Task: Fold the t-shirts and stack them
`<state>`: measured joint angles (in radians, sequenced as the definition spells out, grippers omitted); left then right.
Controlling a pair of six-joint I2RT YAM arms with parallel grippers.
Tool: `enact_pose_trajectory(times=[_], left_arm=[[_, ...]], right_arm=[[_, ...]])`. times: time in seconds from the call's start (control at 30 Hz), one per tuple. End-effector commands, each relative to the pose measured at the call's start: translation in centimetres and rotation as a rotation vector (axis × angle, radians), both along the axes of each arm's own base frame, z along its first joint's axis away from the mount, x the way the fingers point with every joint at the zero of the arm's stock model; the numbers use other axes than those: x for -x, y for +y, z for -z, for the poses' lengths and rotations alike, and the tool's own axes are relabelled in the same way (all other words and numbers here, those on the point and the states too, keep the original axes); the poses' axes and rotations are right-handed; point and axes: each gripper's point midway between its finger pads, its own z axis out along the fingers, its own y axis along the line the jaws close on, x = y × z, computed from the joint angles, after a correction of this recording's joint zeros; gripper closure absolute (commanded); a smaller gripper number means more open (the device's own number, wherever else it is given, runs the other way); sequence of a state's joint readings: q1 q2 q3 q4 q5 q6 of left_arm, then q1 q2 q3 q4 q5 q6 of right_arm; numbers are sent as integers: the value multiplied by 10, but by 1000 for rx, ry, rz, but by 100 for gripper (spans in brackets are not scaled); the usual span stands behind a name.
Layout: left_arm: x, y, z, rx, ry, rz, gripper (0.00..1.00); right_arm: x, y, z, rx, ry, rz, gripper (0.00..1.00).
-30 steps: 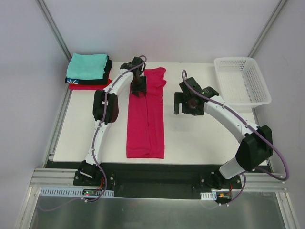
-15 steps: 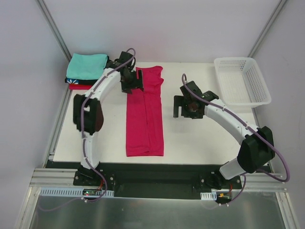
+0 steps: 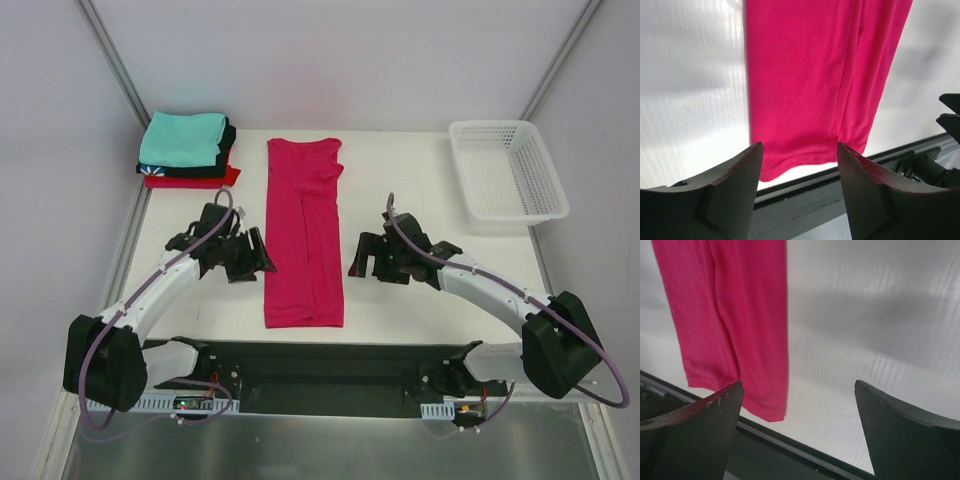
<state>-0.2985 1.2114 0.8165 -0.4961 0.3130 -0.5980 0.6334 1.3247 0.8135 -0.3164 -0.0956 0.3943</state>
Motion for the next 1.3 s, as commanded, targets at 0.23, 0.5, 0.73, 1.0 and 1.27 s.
enact_pose_trajectory(times=[0.23, 0.5, 0.73, 1.0, 1.27], left_arm=[[51, -10, 3, 221, -41, -44, 47], [72, -4, 21, 240, -34, -89, 33], [80, -3, 30, 242, -22, -70, 6], [90, -1, 52, 230, 42, -88, 17], [95, 0, 60, 248, 42, -104, 37]], right_arm=[[31, 57, -15, -300, -59, 21, 1], [61, 59, 2, -283, -63, 15, 12], [68, 42, 10, -269, -99, 60, 17], [71, 49, 22, -286, -83, 70, 18], [79, 67, 26, -291, -61, 43, 22]])
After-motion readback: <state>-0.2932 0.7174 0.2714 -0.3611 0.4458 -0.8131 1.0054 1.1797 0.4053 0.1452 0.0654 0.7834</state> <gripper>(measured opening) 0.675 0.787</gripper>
